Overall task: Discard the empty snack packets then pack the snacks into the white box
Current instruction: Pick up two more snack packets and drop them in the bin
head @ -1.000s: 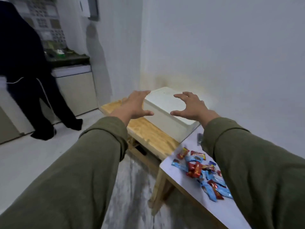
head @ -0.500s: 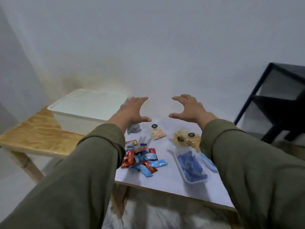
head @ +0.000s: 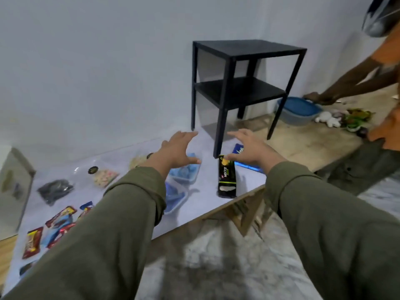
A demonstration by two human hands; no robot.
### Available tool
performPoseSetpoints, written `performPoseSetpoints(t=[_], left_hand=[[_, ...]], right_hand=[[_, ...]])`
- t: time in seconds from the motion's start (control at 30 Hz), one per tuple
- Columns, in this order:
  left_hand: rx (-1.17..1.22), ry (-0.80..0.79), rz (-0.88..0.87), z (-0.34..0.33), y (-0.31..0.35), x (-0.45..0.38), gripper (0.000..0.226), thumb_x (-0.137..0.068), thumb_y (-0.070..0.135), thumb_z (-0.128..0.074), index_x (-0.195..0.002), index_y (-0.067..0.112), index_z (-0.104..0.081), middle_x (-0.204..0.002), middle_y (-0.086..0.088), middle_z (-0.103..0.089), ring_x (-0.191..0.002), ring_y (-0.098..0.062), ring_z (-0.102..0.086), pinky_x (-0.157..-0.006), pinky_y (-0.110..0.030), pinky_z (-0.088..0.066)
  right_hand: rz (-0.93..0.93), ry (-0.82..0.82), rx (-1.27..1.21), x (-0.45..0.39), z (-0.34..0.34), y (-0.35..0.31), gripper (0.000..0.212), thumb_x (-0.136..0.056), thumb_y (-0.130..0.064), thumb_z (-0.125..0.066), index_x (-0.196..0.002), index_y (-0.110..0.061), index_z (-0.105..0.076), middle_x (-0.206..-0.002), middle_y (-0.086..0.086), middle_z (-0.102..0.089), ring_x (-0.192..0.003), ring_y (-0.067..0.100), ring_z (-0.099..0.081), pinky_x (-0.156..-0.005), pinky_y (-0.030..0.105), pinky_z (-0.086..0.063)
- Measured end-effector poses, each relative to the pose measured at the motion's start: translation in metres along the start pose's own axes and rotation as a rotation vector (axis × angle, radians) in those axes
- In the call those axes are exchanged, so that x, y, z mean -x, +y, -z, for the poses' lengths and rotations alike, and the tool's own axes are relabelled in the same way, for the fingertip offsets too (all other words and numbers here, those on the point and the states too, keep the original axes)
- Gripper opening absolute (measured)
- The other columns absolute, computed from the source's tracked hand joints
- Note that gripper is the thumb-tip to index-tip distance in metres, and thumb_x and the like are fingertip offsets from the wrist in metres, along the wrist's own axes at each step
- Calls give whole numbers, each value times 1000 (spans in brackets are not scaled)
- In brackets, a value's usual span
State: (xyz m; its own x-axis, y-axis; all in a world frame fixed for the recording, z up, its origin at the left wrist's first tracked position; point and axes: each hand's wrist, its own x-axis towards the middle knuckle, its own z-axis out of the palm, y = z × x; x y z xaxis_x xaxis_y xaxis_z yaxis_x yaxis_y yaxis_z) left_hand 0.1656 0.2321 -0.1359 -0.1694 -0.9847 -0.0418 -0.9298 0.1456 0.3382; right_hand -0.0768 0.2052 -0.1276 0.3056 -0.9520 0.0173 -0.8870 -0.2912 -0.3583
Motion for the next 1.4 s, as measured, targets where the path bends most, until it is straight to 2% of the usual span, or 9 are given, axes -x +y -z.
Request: performPoseSetpoints(t=[0.1,0.27,0.37,0.57,0.73,1.0,1.17,1.3,1.4], left_hand=[[-8,-56,-71,-28,31,-17,91,-78,51,-67,-148,34,-13,-158,0,-15,-147,-22,-4,-114,-52,-16],[39,-55,-48,-71,69,-41,90,-78,48,-69,-148,32,-15,-156,-3,-19,-146,-22,-8,-114,-52,-19],[91,-61,19,-105,85,-53,92,-76,49,-70,-148,32,-15,-156,-4,-19,-146,-24,-9,-114,-52,-20],[159,50,228,-173,116,-63,93,-73,49,-73,-147,31,-20,-150,-6,-28,-141,-26,-21,-111,-51,-26],[119,148,384,-226,137,-57,96,-71,56,-71,-147,30,-18,-157,-1,-12,-146,-23,-6,-113,-55,-20],[11,291,437,-282,128,-72,109,-60,61,-76,-147,35,-16,-159,4,-1,-147,-20,5,-112,-56,-9],[-45,346,431,-309,117,-79,111,-57,56,-80,-146,34,-18,-158,3,-7,-147,-19,2,-112,-54,-14],[-63,412,385,-318,116,-80,106,-60,40,-84,-146,32,-23,-156,2,-18,-145,-23,-9,-108,-50,-26],[-105,487,327,-324,114,-78,97,-61,29,-84,-143,28,-33,-149,-1,-33,-137,-26,-25,-95,-47,-37]], right_hand=[[-57,-9,3,12,-3,40,82,-72,-57,-69,-141,-37,-31,-151,4,-26,-139,27,-26,-111,54,-26],[-78,-64,16,13,-11,102,85,-71,-56,-70,-142,-37,-29,-149,3,-28,-136,26,-27,-109,52,-29],[-32,-108,49,3,-16,138,87,-71,-57,-70,-143,-35,-27,-151,3,-26,-137,26,-26,-110,50,-30],[135,-253,71,-24,-35,211,90,-72,-54,-72,-145,-32,-25,-155,2,-21,-142,25,-19,-115,47,-24],[201,-360,65,-30,-71,263,94,-68,-57,-72,-145,-34,-24,-157,1,-16,-143,24,-14,-116,49,-20],[305,-185,182,-61,-128,308,101,-68,-59,-71,-147,-34,-14,-158,-1,-9,-146,24,-5,-115,49,-15],[301,-170,230,-73,-153,326,107,-70,-60,-68,-149,-27,-4,-159,-2,-4,-147,24,0,-116,52,-9],[332,-111,186,-66,-163,333,95,-75,-49,-71,-148,-24,-16,-156,0,-21,-143,23,-16,-113,50,-17],[366,-7,187,-61,-166,333,77,-79,-40,-69,-144,-26,-30,-147,-2,-37,-133,23,-30,-104,43,-28]])
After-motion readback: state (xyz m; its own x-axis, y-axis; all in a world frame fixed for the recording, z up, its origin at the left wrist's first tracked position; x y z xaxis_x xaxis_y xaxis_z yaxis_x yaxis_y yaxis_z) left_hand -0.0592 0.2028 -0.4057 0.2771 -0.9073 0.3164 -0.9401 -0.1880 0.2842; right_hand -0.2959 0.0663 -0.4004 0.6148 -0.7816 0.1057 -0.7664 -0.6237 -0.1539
